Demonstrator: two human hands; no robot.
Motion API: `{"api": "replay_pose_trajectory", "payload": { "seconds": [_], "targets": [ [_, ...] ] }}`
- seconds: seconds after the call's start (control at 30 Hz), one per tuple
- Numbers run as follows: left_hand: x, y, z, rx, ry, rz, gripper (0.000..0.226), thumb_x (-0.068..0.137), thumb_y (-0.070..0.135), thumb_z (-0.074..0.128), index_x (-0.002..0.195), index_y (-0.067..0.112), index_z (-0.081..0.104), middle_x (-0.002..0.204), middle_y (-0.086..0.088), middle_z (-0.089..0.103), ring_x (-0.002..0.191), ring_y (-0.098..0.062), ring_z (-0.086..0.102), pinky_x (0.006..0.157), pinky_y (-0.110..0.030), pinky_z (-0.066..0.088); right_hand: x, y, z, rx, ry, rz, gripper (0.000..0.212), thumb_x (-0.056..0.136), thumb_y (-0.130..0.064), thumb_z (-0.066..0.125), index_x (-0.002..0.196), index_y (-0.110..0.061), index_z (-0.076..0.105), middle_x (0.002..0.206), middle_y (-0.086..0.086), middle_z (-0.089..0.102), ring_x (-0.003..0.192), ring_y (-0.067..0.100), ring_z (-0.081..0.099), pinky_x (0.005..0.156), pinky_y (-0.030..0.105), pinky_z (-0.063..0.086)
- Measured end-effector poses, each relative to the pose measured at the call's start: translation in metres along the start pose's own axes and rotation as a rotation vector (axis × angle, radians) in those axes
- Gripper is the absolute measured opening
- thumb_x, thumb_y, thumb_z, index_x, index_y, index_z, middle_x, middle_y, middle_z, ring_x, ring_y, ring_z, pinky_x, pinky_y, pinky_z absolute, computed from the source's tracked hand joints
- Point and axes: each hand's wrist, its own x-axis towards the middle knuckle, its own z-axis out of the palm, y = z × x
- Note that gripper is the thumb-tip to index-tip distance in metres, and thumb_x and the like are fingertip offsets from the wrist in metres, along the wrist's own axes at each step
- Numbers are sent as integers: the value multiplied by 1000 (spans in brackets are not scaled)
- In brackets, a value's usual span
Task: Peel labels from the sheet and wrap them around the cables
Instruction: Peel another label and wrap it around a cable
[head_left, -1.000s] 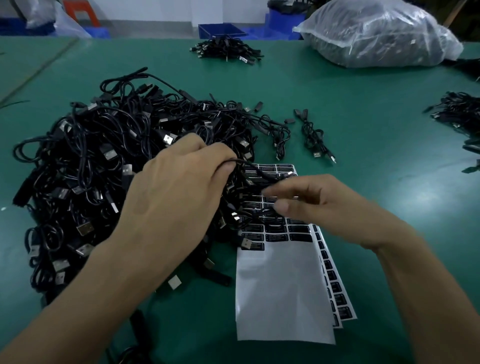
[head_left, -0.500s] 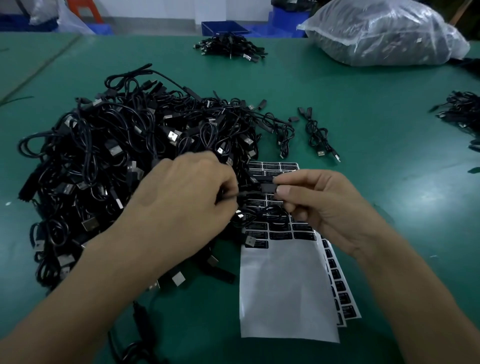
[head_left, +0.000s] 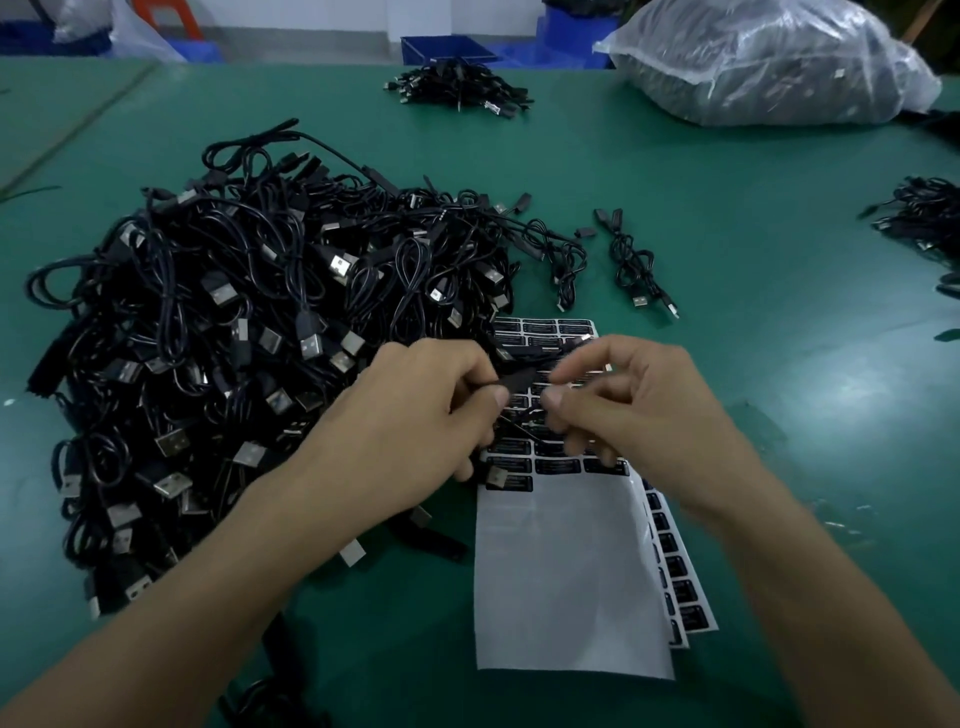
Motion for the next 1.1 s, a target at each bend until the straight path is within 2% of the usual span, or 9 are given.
{"api": "replay_pose_trajectory", "payload": {
  "seconds": [0.13, 0.2, 0.3, 0.43, 0.6, 0.8, 0.87, 0.97, 1.1],
  "targets": [
    [-1, -1, 4, -32, -70, -61, 22, 101, 41, 36, 84, 31, 46, 69, 4, 69, 48, -11, 63, 49, -36, 51, -11, 1, 2, -517, -26, 10, 29, 75, -46, 82, 77, -26, 61, 65, -6, 68, 54, 2, 58, 47, 16, 42],
    [-4, 0, 12, 166, -66, -30, 26, 97, 53, 31, 84, 31, 37, 64, 2, 59, 50, -14, 54, 50, -37, 41, -16, 5, 5, -698, -16, 28, 38, 70, -56, 80, 78, -29, 55, 68, -9, 60, 60, 4, 53, 51, 23, 41],
    [-7, 0, 25, 509, 33, 22, 46, 88, 73, 39, 87, 30, 24, 71, 9, 56, 60, -15, 55, 55, -34, 35, -21, 13, 4, -854, -21, 44, 54, 63, -74, 72, 82, -34, 41, 85, -13, 49, 77, 2, 43, 60, 25, 33],
    [-4, -4, 28, 598, 79, 48, 53, 83, 69, 54, 84, 31, 18, 66, 11, 48, 53, -12, 46, 47, -29, 28, -19, 16, -6, -852, -46, 155, 66, 53, -83, 70, 88, -37, 36, 96, -17, 44, 92, 8, 43, 68, 26, 34],
    [-5, -7, 22, 485, -5, 56, 45, 84, 56, 62, 81, 31, 25, 72, 11, 53, 62, -10, 54, 52, -30, 40, -22, 15, -13, -737, 40, 217, 80, 50, -76, 80, 106, -40, 35, 105, -10, 45, 100, 17, 48, 72, 33, 37],
    [-6, -4, 22, 330, -83, 45, 24, 87, 37, 67, 77, 34, 46, 67, 12, 57, 62, -4, 57, 58, -29, 48, -22, 16, -18, -622, 107, 258, 101, 55, -62, 88, 136, -41, 31, 115, 0, 49, 96, 15, 51, 67, 28, 36],
    [-5, -2, 22, 273, -60, 44, 21, 84, 42, 69, 77, 36, 50, 63, 11, 55, 55, -3, 54, 53, -26, 43, -21, 15, -19, -599, 108, 278, 100, 57, -59, 90, 136, -41, 33, 108, -4, 54, 91, 11, 53, 63, 25, 37],
    [-6, -1, 24, 276, -26, 57, 20, 80, 56, 67, 82, 38, 57, 57, 11, 53, 51, -4, 50, 51, -26, 39, -18, 14, -19, -558, 97, 289, 86, 58, -48, 93, 122, -46, 34, 78, -13, 62, 73, 1, 60, 53, 17, 37],
    [-6, -1, 33, 387, -77, 71, 27, 83, 64, 60, 92, 39, 59, 71, 12, 58, 66, -7, 59, 63, -29, 49, -16, 19, -18, -383, 111, 322, 82, 59, -30, 96, 123, -35, 45, 75, -7, 62, 70, 10, 61, 57, 25, 40]
  ]
}}
